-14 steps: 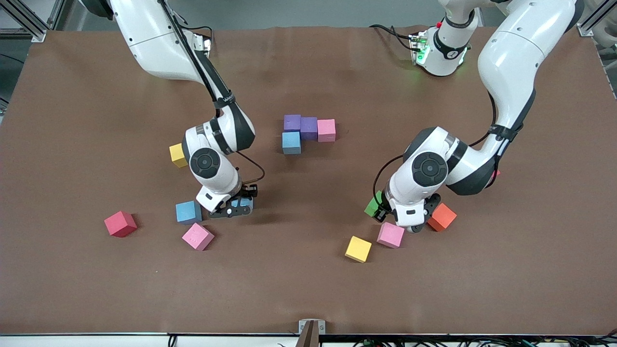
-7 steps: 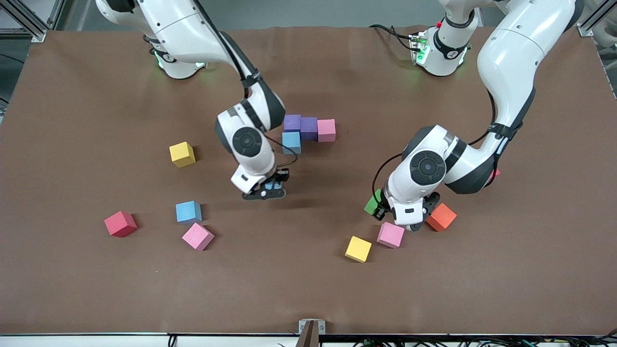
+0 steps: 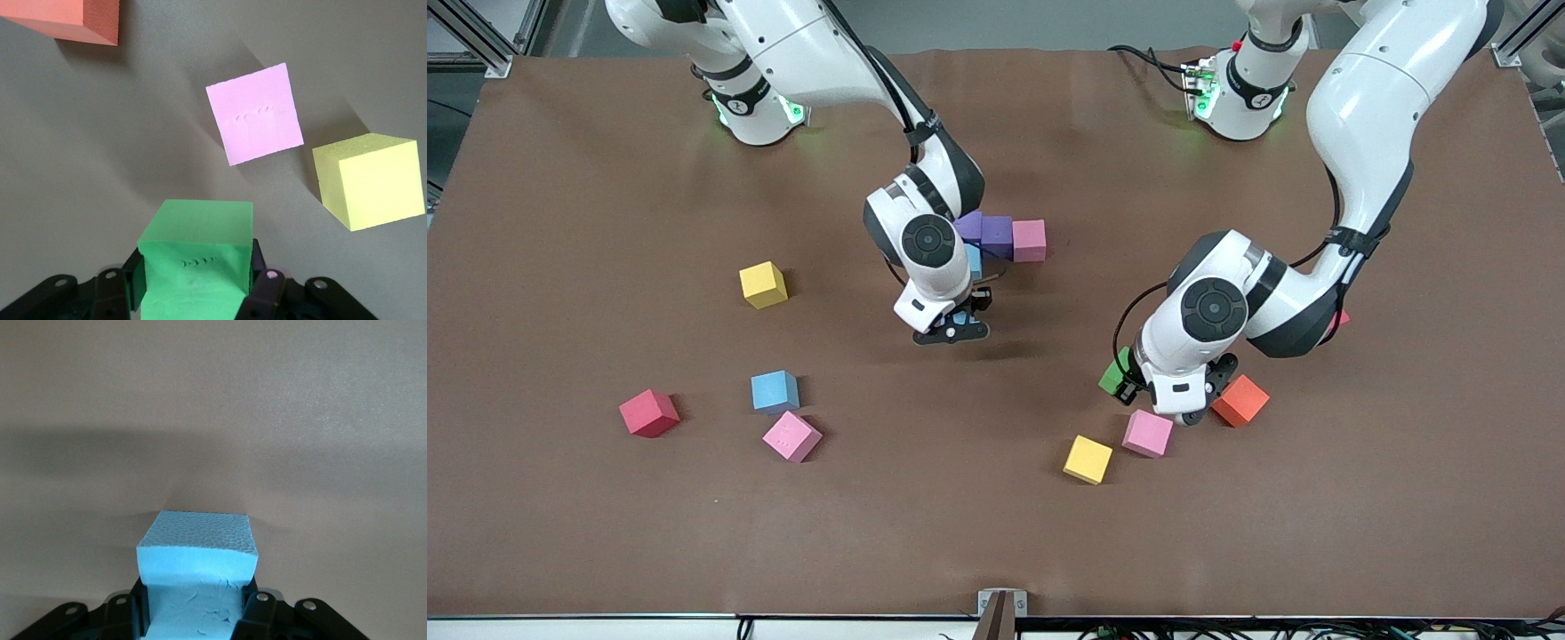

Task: Arrange 11 blocks into digit 3
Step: 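Carry the second blue block with the right gripper below the first blue block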

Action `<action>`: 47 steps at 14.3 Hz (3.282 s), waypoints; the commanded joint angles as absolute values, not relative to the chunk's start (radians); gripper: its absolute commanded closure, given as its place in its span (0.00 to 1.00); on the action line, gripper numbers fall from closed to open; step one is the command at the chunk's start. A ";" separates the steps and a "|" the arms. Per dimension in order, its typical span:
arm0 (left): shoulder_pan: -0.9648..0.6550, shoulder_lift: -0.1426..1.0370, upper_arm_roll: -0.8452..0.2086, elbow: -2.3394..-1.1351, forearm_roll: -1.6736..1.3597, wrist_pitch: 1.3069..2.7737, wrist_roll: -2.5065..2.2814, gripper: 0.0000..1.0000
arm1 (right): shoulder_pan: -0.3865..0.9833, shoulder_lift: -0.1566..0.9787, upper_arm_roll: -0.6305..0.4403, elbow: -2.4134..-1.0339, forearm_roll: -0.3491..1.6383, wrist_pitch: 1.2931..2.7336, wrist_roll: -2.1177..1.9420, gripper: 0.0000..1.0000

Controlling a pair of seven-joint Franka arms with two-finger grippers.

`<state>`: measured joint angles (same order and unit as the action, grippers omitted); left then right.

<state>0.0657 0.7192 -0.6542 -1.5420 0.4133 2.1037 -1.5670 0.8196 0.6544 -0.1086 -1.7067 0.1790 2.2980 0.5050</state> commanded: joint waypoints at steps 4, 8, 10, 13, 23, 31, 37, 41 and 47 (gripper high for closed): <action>0.063 0.698 -0.652 -1.540 0.417 2.080 -1.569 0.83 | 0.874 0.660 -0.112 -1.749 0.195 2.293 0.514 0.78; 0.061 0.698 -0.652 -1.542 0.419 2.080 -1.571 0.82 | 0.893 0.657 -0.110 -1.758 0.195 2.287 0.509 0.78; 0.058 0.698 -0.652 -1.542 0.417 2.080 -1.571 0.82 | 0.891 0.650 -0.112 -1.776 0.195 2.289 0.500 0.78; 0.054 0.698 -0.652 -1.542 0.417 2.080 -1.572 0.82 | 0.891 0.646 -0.110 -1.793 0.195 2.287 0.499 0.78; 0.025 0.706 -0.650 -1.551 0.419 2.082 -1.592 0.82 | 0.893 0.617 -0.109 -1.818 0.195 2.281 0.500 0.76; -0.014 0.730 -0.649 -1.563 0.406 2.092 -1.687 0.82 | 0.873 0.612 -0.109 -1.738 0.195 2.223 0.508 0.00; -0.043 0.735 -0.647 -1.614 0.416 2.121 -2.068 0.82 | 0.749 0.571 -0.113 -1.537 0.184 1.944 0.486 0.00; -0.115 0.735 -0.644 -1.646 0.429 2.149 -2.380 0.81 | 0.614 0.555 -0.121 -1.510 0.135 1.905 0.170 0.00; -0.216 0.738 -0.641 -1.707 0.511 2.260 -2.698 0.81 | 0.430 0.612 -0.118 -1.470 0.063 1.995 -0.421 0.00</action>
<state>-0.1926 0.7448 -0.6476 -1.6907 0.4677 2.2371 -2.5920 0.4719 0.5703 -0.1371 -1.4981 0.0969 1.9596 -0.2526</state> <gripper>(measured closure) 0.410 0.000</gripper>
